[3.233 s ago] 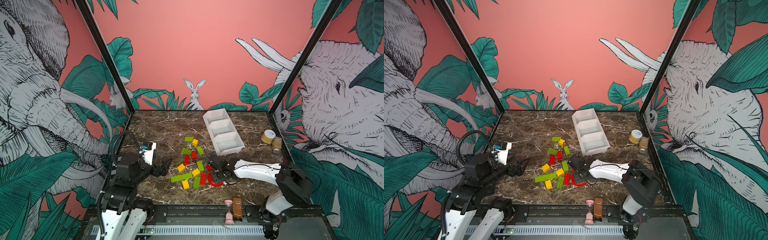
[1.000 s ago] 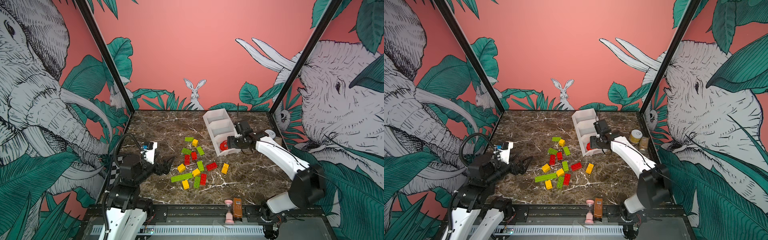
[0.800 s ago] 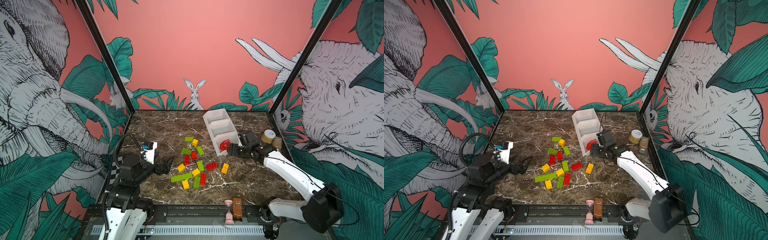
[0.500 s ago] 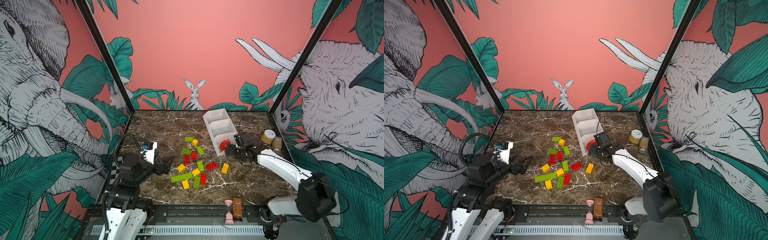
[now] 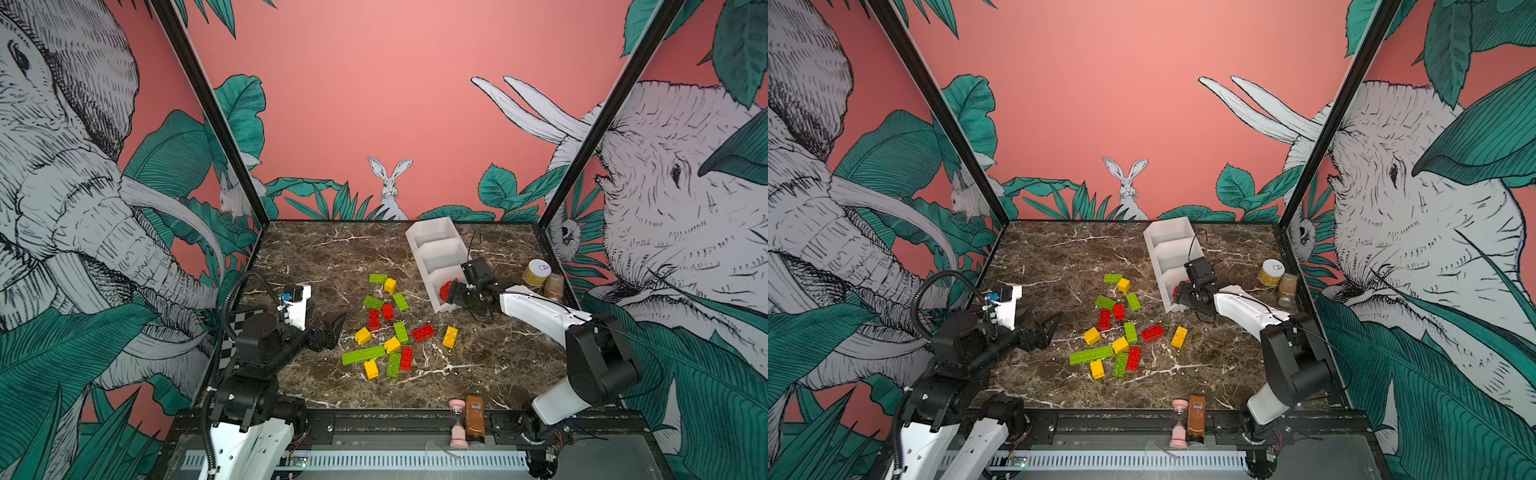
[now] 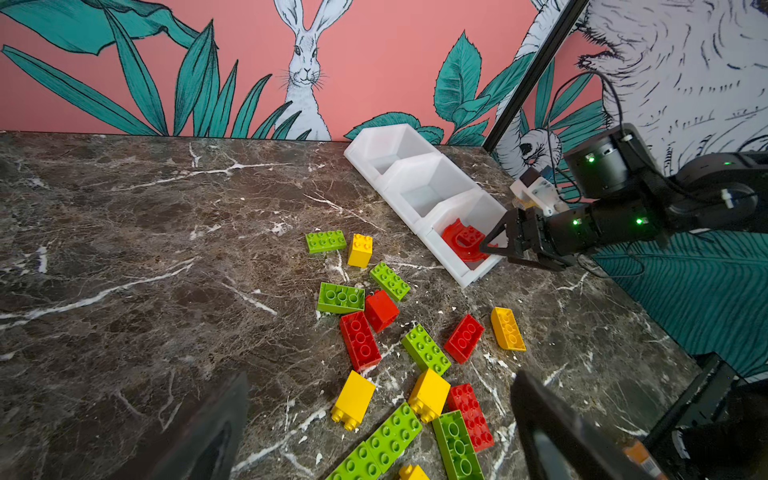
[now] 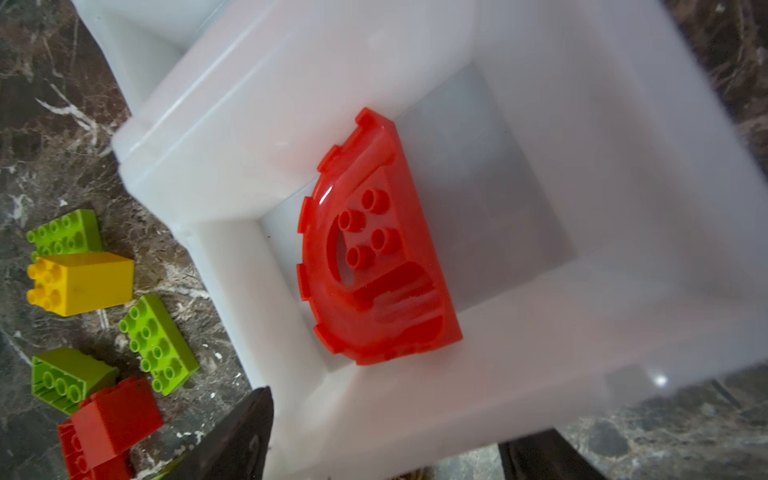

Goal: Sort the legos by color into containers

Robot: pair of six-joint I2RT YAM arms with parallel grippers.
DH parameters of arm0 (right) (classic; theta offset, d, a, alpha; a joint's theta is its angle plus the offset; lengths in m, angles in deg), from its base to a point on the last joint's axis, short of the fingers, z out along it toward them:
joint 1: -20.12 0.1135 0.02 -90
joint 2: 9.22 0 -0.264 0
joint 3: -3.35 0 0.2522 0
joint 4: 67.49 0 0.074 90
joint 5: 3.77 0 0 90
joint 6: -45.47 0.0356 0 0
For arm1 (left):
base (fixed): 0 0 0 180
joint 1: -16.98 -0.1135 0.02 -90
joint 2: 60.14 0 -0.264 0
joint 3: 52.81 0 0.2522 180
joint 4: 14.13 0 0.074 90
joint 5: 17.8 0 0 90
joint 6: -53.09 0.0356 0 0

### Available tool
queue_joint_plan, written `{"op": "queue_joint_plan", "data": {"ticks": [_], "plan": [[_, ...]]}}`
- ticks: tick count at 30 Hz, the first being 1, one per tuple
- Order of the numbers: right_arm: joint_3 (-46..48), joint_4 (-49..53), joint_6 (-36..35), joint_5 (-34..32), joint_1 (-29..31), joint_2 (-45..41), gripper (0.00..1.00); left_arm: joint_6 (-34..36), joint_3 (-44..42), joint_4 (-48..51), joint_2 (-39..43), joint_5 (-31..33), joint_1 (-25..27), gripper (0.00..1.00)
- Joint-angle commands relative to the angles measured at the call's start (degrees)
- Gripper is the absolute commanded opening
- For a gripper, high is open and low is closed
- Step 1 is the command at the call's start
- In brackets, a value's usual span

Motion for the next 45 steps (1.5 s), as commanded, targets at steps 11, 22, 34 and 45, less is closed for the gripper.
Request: {"op": "queue_joint_plan", "data": {"ticks": [11, 22, 34, 45], "plan": [[-5.29, 11.66, -16.24, -1.29, -7.37, 2.88, 0.58, 0.30, 0.63, 1.33, 0.24, 1.72, -0.09, 0.99], [-13.52, 22.92, -26.23, -5.67, -13.35, 2.55, 0.64, 0.40, 0.76, 1.69, 0.02, 2.50, -0.02, 0.99], [-15.93, 9.55, -9.67, -1.22, -6.84, -4.16, 0.72, 0.36, 0.72, 1.45, -0.77, 1.73, -0.06, 0.99], [-24.84, 5.07, -7.78, 0.58, -5.82, 13.01, 0.74, 0.44, 0.68, 1.15, -0.60, 1.32, -0.02, 0.99]]}}
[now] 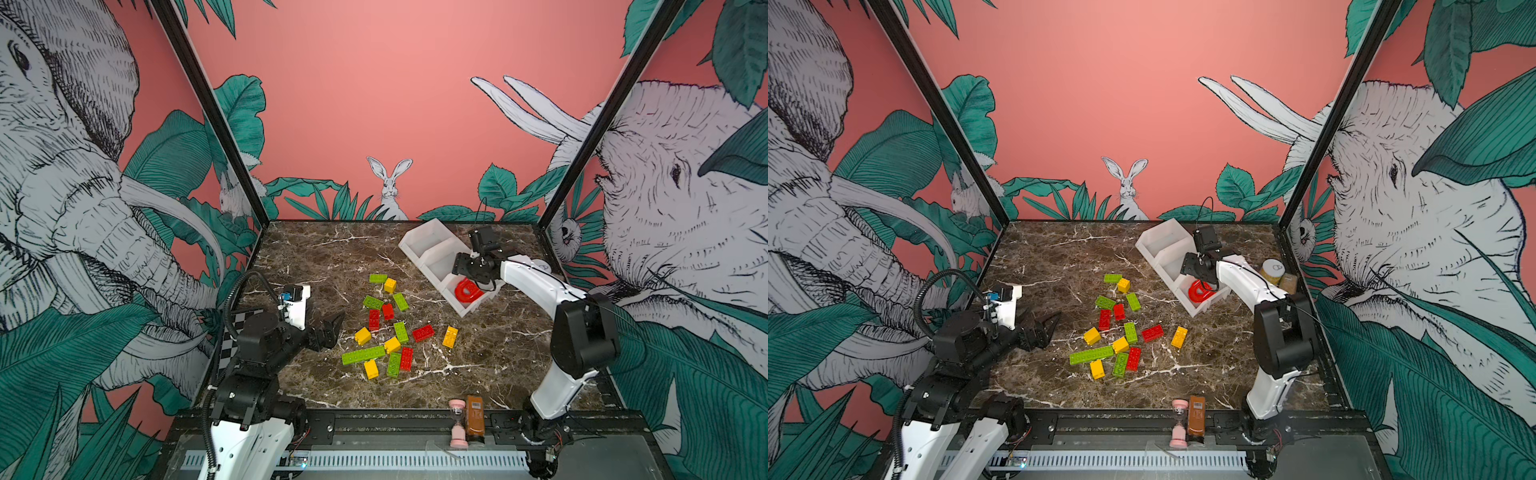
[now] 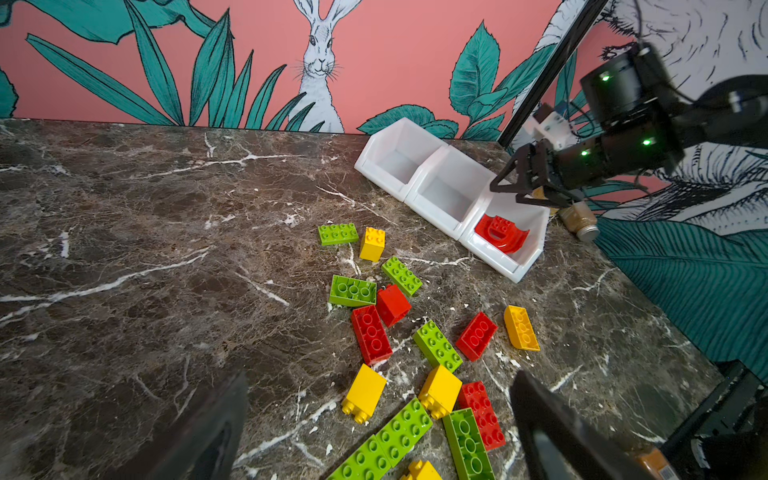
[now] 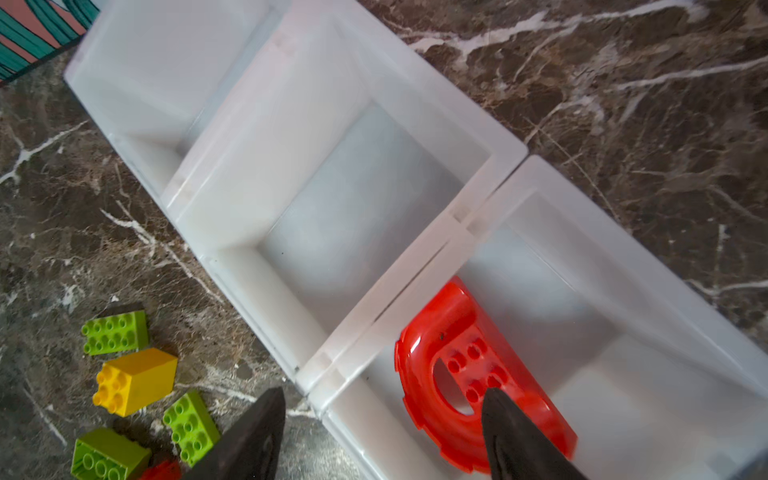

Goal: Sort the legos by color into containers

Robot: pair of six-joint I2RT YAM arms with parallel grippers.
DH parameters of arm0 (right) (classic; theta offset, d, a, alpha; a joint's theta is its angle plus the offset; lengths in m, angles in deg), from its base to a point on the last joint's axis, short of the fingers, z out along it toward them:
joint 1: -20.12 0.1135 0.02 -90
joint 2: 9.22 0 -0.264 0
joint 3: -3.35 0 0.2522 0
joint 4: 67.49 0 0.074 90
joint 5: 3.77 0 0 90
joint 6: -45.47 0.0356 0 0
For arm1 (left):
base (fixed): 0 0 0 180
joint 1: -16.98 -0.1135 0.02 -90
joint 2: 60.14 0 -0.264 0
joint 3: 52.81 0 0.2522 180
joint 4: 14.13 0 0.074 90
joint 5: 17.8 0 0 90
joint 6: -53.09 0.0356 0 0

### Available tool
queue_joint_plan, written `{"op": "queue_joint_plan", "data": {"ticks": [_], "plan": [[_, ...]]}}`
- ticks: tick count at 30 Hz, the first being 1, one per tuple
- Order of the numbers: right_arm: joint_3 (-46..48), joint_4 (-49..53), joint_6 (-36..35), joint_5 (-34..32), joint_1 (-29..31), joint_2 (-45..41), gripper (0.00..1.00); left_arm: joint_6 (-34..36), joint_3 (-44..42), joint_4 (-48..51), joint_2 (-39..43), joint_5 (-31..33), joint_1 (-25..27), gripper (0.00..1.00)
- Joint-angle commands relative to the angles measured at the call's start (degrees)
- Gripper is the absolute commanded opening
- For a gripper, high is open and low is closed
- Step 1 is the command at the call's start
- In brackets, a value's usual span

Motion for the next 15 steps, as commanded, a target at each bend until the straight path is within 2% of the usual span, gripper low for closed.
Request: {"op": "queue_joint_plan", "data": {"ticks": [1, 7, 15], "plan": [[-4.42, -2.20, 0.74, 0.66, 0.06, 2.96, 0.75, 0.43, 0.68, 0.17, 0.13, -0.60, -0.02, 0.99], [-11.56, 3.15, -1.22, -1.53, -0.02, 10.67, 0.74, 0.34, 0.59, -0.08, 0.85, -0.46, -0.06, 0.99], [-14.65, 7.15, -4.94, -3.81, -0.11, 14.68, 0.61, 0.34, 0.59, 0.00, 1.12, -0.30, -0.04, 0.99]]}}
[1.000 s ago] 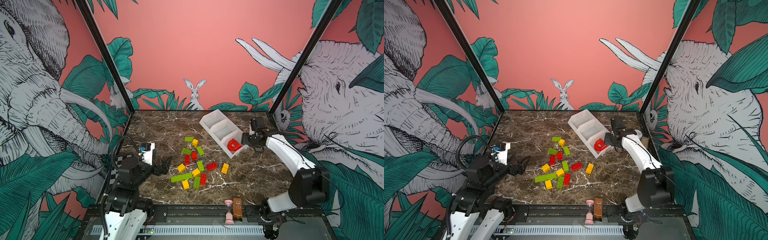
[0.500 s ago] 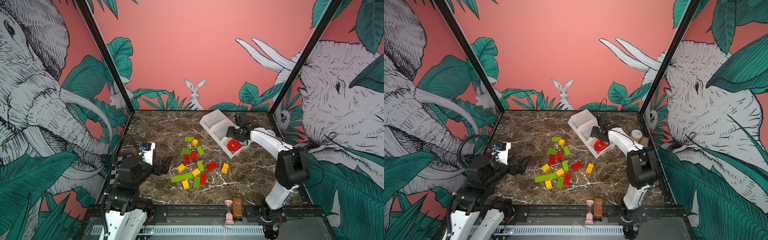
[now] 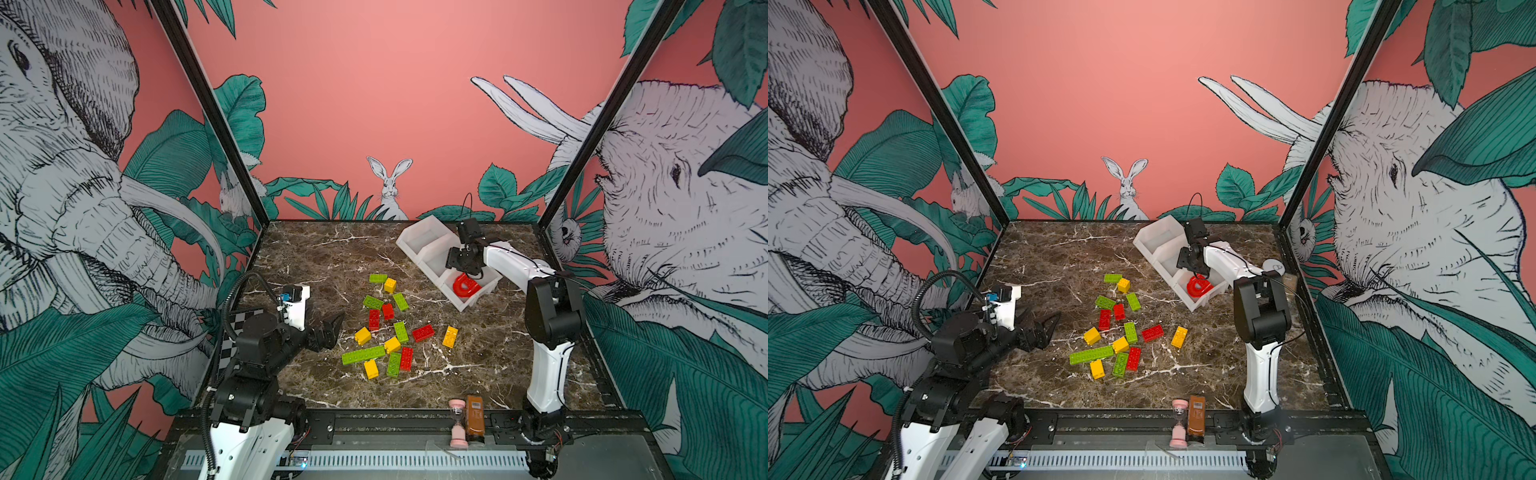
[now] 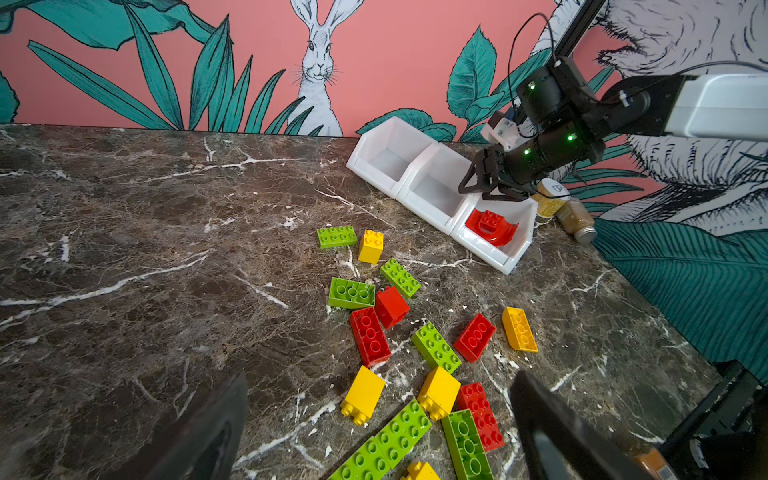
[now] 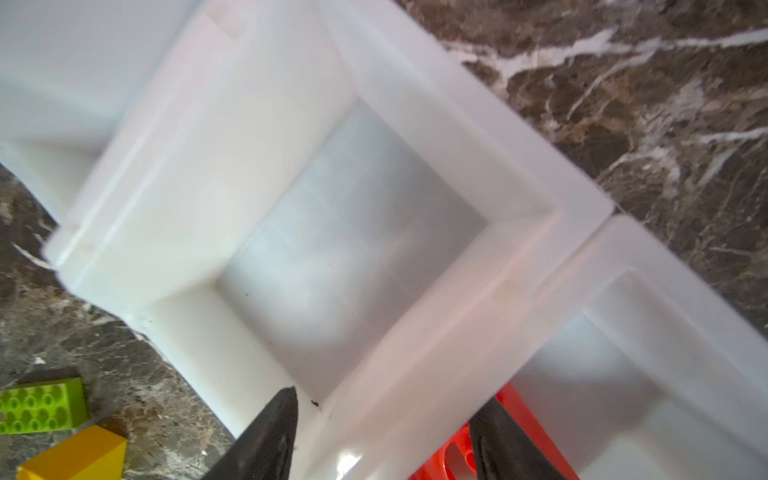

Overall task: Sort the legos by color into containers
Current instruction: 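Raise the right gripper out of the tray compartment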

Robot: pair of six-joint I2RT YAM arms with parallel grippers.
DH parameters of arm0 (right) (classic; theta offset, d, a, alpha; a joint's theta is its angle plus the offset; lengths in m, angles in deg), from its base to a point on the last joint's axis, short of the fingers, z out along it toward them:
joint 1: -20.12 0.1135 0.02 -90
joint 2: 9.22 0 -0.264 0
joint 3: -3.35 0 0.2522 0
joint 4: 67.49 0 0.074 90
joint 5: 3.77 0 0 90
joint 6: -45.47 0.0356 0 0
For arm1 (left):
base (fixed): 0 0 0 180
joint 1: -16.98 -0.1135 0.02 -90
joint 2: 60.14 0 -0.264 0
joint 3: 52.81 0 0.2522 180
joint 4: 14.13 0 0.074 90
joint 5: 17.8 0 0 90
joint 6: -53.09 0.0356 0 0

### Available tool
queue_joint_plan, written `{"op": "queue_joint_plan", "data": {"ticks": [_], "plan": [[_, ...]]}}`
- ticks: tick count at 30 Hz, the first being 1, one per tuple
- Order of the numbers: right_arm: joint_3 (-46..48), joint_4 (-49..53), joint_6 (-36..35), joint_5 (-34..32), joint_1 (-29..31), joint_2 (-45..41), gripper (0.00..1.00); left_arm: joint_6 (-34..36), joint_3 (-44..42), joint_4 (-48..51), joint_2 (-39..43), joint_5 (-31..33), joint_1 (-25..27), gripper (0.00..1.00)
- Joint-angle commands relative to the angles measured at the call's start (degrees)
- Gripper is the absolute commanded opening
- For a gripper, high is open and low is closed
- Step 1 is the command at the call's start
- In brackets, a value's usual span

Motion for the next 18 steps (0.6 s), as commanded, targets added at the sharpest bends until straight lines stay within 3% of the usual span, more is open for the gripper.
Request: {"op": "queue_joint_plan", "data": {"ticks": [1, 9, 18], "plan": [[-1.46, 3.46, -2.67, -2.42, -0.09, 0.64, 0.60, 0.34, 0.58, 0.09, 0.46, -0.31, -0.05, 0.99], [-2.52, 5.75, -8.13, -2.57, 0.06, 1.17, 0.37, 0.34, 0.57, 0.20, 0.46, -0.06, -0.08, 0.99], [-5.28, 7.13, -14.19, -0.87, 0.19, 2.15, 0.29, 0.34, 0.59, 0.19, -0.07, -0.14, -0.10, 0.99]]}}
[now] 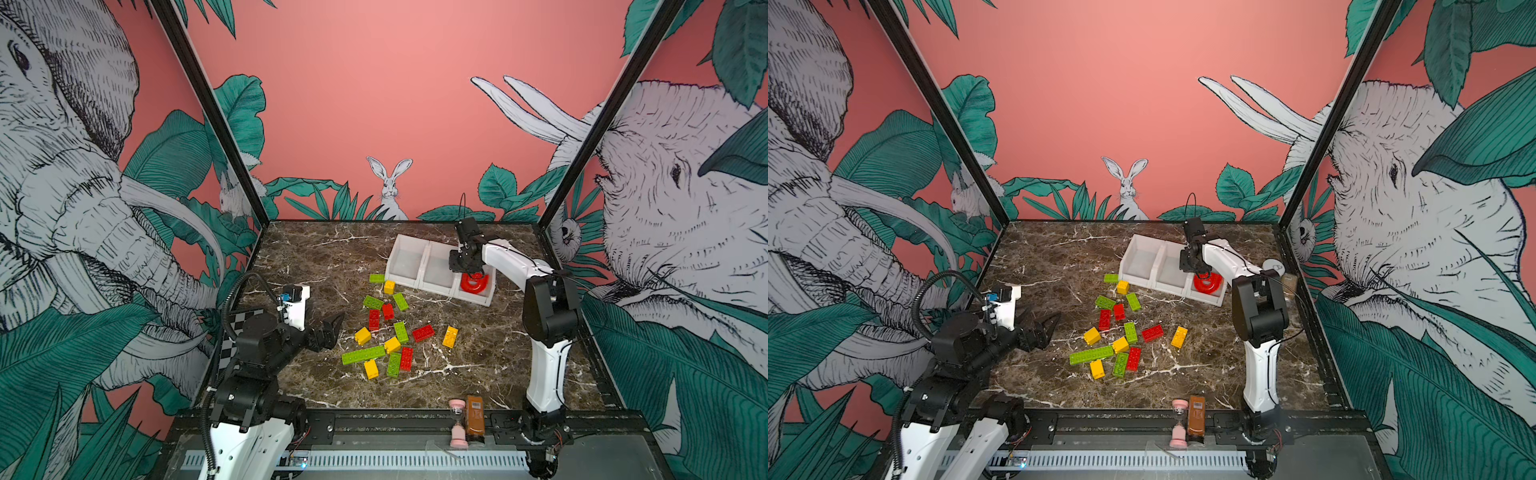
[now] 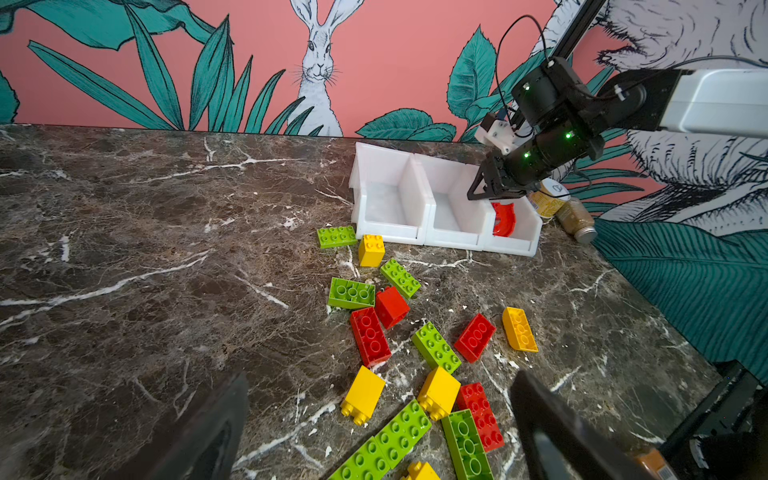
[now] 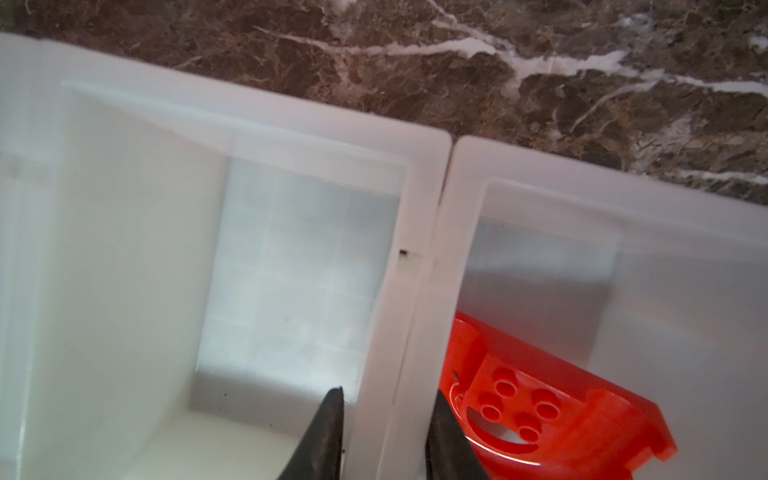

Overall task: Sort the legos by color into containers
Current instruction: 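Raise the right gripper out of the tray compartment, then move the right gripper down to the yellow 2x4 brick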

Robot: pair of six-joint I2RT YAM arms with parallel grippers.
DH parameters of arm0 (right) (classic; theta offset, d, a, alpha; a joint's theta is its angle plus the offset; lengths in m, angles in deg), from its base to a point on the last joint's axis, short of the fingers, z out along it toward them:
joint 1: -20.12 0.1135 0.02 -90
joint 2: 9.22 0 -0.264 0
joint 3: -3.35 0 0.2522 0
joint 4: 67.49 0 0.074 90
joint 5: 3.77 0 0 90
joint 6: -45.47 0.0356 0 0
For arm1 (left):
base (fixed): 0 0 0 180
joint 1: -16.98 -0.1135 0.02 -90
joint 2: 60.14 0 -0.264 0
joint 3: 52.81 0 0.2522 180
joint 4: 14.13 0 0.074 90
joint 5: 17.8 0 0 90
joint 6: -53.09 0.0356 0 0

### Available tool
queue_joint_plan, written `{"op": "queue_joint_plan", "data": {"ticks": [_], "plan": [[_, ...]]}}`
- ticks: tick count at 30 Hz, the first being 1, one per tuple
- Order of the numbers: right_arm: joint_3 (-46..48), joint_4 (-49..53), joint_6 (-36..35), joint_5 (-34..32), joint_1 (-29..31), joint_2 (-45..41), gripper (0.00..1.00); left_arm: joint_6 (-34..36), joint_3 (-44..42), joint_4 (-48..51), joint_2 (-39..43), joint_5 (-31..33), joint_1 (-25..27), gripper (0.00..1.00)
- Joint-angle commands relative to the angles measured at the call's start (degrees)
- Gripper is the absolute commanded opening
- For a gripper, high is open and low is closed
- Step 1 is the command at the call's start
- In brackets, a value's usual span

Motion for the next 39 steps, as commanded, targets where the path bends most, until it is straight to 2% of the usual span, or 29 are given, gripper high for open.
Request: {"op": "queue_joint_plan", "data": {"ticks": [1, 3, 4, 5, 6, 12, 18, 22, 25, 31, 39], "plan": [[-2.34, 2.40, -4.58, 0.12, 0.19, 1.26, 0.29, 0.34, 0.58, 0.20, -0.05, -0.05, -0.01, 0.99], [-3.14, 3.48, -5.66, -0.63, 0.12, 1.54, 0.31, 0.34, 0.59, 0.20, -0.05, 0.04, -0.06, 0.99], [-3.41, 4.14, -6.21, -1.10, 0.09, 1.40, 0.36, 0.34, 0.59, 0.20, -0.05, 0.02, -0.06, 0.99], [-3.44, 4.38, -6.31, -1.24, 0.11, 0.87, 0.46, 0.34, 0.59, 0.20, -0.13, 0.04, -0.07, 0.99], [-3.04, 4.07, -6.21, -0.97, 0.09, 0.04, 0.49, 0.28, 0.59, 0.27, -0.11, 0.17, -0.03, 0.99], [2.17, 0.68, -3.40, 1.81, 0.25, -10.09, 0.60, 0.26, 0.68, 0.30, -0.48, -0.02, -0.04, 0.99], [20.08, -1.23, 3.59, 3.05, 2.07, -28.69, 0.61, 0.02, 0.50, -0.28, -0.75, -1.23, -0.01, 0.99], [33.58, 0.79, 9.84, 0.00, 6.54, -41.89, 0.61, -0.01, 0.59, -0.21, -0.77, -1.56, -0.02, 0.99], [40.92, 1.32, 14.36, -0.05, 10.39, -47.50, 0.62, -0.01, 0.44, -0.33, -0.23, -1.75, -0.02, 0.99], [49.48, -2.19, 20.97, -1.49, 18.41, -50.20, 0.62, -0.07, 0.21, -0.59, 0.18, -1.38, -0.01, 0.99], [48.61, -9.82, 22.19, -0.71, 21.87, -41.13, 0.65, -0.22, 0.32, -0.49, -1.09, -2.33, -0.03, 0.99]]}}
